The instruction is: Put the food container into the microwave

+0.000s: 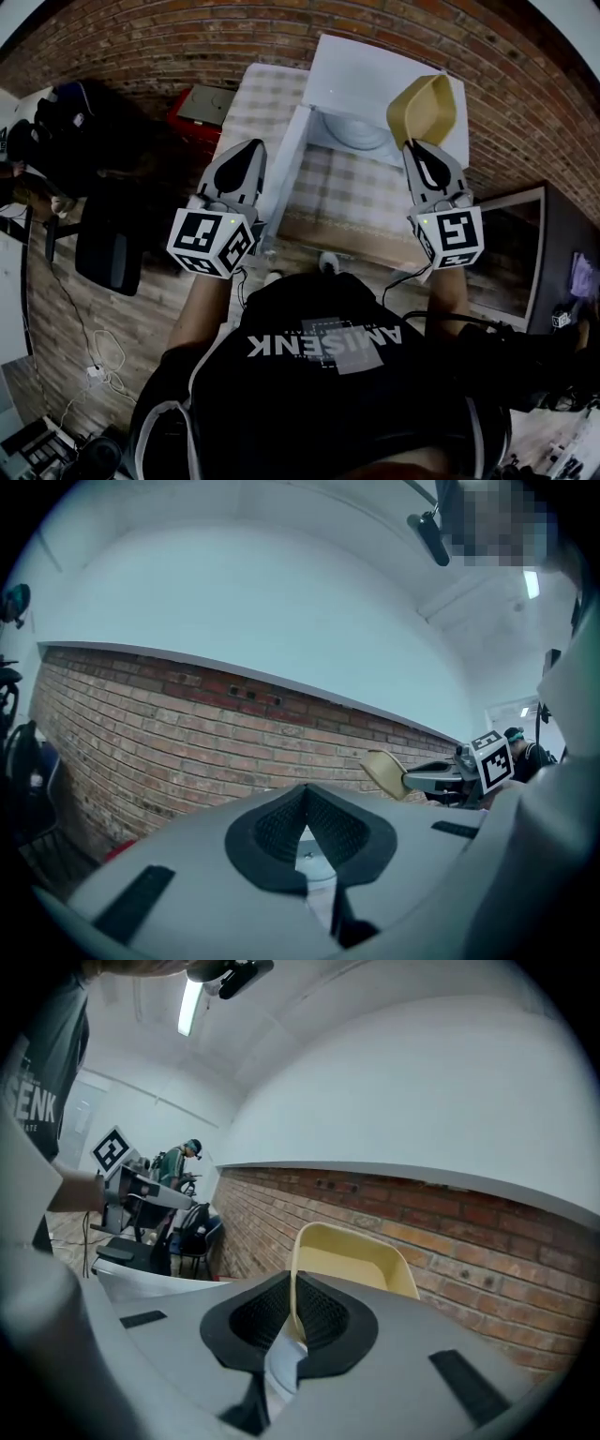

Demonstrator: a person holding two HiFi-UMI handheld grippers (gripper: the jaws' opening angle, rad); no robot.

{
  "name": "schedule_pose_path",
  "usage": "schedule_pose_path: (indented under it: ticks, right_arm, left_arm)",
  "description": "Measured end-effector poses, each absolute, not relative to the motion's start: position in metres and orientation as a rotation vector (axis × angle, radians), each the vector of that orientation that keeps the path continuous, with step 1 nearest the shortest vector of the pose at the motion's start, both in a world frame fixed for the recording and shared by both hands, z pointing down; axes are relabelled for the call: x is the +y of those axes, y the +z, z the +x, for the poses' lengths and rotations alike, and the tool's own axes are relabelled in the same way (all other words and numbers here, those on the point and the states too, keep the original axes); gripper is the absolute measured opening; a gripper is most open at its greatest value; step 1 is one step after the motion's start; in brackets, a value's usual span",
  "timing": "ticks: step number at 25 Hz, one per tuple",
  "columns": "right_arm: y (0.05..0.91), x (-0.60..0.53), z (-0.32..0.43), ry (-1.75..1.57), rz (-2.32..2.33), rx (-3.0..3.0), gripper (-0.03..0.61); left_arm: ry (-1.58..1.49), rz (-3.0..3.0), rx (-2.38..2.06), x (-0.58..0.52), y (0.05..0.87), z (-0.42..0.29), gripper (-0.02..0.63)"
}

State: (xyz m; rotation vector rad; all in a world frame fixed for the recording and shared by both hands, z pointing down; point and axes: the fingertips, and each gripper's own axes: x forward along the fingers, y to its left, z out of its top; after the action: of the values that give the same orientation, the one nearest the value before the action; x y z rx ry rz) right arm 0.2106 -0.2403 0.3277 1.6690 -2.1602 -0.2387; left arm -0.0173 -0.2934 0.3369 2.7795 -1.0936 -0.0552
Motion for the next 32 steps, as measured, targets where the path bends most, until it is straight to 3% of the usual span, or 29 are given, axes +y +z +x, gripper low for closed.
schedule_pose_path:
  ticks: [18, 32]
  right_arm:
    - [0.424, -0.227, 0.116, -0.196, 1.065, -2.369, 0.051]
    - [0.512, -0.207, 0.094, -0.061, 0.808, -2.336, 0.051]
  left_arm:
    - [0.035, 2.703, -1.243, -0.275, 0.356, -0.026, 0.011]
    - [0.081, 2.670, -1.237, -0.260, 0.376, -0.030, 0.011]
